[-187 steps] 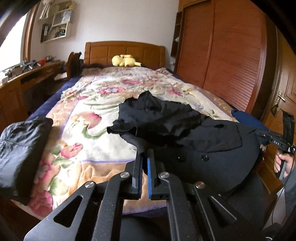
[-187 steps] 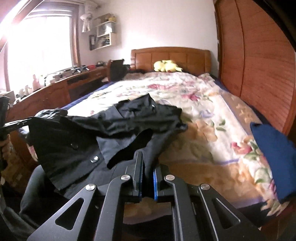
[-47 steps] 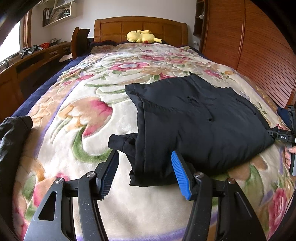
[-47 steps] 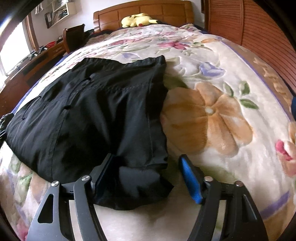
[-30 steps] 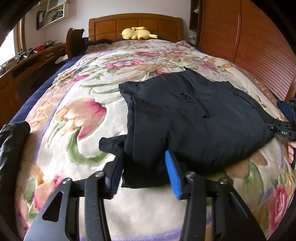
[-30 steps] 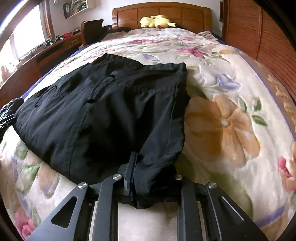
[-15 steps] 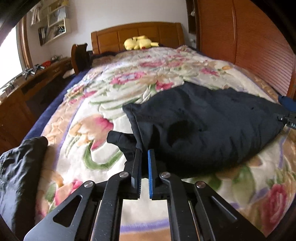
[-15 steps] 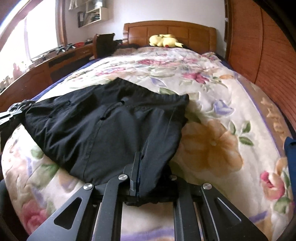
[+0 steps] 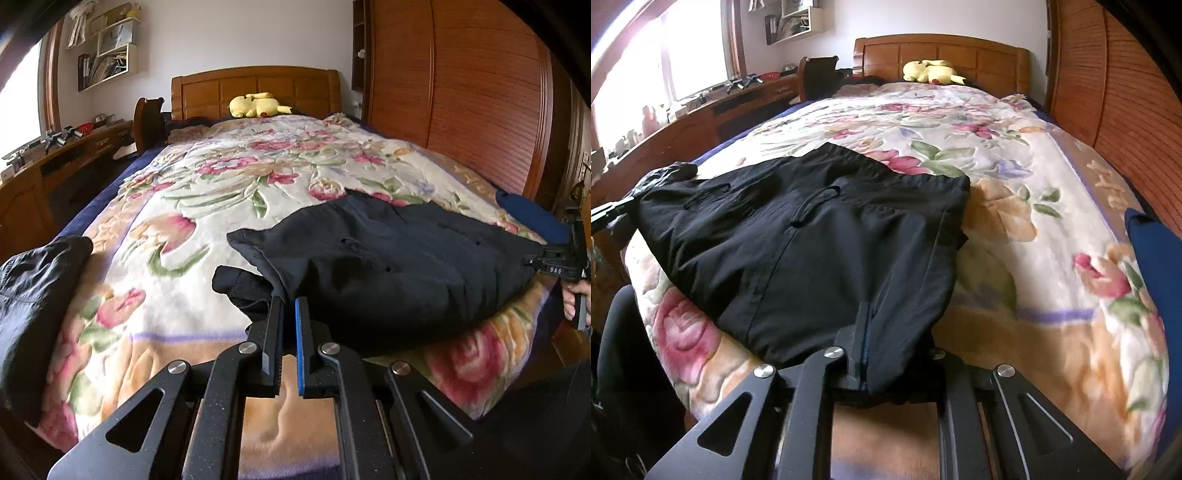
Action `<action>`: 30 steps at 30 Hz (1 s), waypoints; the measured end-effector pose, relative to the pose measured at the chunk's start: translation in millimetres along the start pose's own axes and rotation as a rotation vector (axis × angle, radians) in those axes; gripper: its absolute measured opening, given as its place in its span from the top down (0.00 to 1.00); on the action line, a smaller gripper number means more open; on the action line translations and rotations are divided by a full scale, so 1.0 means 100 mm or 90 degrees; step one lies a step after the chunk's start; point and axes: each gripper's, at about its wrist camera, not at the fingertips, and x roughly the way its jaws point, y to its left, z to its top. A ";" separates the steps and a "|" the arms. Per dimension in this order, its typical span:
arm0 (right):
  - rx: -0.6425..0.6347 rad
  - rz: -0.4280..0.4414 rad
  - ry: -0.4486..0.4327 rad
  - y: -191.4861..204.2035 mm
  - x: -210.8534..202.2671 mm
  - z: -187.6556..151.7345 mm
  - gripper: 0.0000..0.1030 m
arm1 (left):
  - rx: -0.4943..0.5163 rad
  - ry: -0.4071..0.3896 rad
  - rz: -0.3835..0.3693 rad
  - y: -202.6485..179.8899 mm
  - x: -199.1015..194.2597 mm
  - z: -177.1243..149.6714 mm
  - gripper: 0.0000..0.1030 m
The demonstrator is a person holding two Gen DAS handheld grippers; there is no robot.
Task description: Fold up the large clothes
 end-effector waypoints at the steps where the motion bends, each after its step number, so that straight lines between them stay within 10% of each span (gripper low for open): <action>1: 0.002 -0.001 0.000 -0.02 0.01 0.01 0.85 | 0.005 0.005 0.007 -0.01 0.02 -0.02 0.94; 10: 0.005 -0.099 -0.015 0.02 -0.05 0.34 0.55 | -0.013 0.036 0.020 0.04 0.18 -0.16 0.94; 19: -0.025 -0.022 -0.055 0.47 0.13 0.55 0.54 | -0.021 0.044 0.018 0.05 0.18 -0.28 0.94; 30: -0.049 -0.003 0.094 0.39 0.94 0.38 0.54 | -0.019 0.052 0.023 0.04 0.19 -0.33 0.94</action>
